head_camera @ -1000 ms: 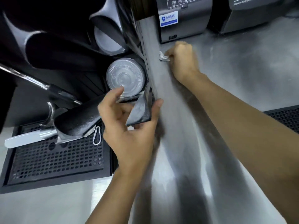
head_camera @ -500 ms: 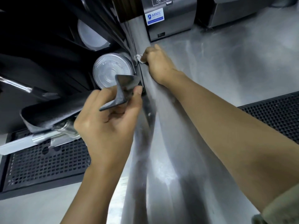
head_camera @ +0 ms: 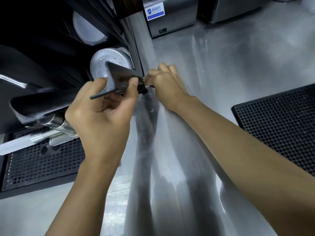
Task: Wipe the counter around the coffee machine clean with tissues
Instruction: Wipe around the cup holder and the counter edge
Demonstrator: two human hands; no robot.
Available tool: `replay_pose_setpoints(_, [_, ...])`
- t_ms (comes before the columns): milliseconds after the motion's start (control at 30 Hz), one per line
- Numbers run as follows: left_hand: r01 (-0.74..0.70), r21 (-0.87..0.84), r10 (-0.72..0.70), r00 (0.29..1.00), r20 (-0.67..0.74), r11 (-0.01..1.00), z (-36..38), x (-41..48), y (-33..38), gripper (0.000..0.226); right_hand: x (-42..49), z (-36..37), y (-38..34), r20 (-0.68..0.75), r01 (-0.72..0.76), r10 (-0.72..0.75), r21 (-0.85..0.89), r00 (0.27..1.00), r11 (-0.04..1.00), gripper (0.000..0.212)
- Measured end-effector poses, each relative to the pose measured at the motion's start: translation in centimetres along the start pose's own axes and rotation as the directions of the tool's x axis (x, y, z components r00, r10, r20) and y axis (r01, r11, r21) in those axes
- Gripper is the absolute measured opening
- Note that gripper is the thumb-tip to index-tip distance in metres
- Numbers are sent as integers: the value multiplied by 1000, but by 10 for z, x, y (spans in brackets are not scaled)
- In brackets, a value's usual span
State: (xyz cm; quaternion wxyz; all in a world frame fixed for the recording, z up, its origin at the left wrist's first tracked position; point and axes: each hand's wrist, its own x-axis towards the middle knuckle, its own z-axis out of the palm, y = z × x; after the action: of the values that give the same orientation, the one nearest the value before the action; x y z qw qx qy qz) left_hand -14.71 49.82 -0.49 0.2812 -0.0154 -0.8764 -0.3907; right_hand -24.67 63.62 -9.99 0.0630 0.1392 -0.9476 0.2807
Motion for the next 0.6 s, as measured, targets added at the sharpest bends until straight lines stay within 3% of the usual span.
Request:
replay_pose_setpoints(200, [-3,-40,3,1000,0,999,-4,2,13,44,-35,1,-15,71,154,-152,-18,986,988,33])
replay_pose_setpoints(267, [-32,-33,32,1000,0,999,-5,1,15,42,-42,-8,-16,8,15,-16,60,1000,998,28])
replay_pose_setpoints(367, [3,-71,-2,1000,4,997,-4,2,13,42,-44,-10,-21,-102,-117,109,-82,989,990,34])
replay_pose_setpoints(467, [5,-72,-5,1000,7,997,-4,3,11,42,-49,-5,-52,-76,-147,138,-134,988,980,29])
replay_pose_setpoints(600, [-5,-76,6,1000,13,997,-6,5,12,40,-51,15,-84,10,-56,59,-178,998,982,21])
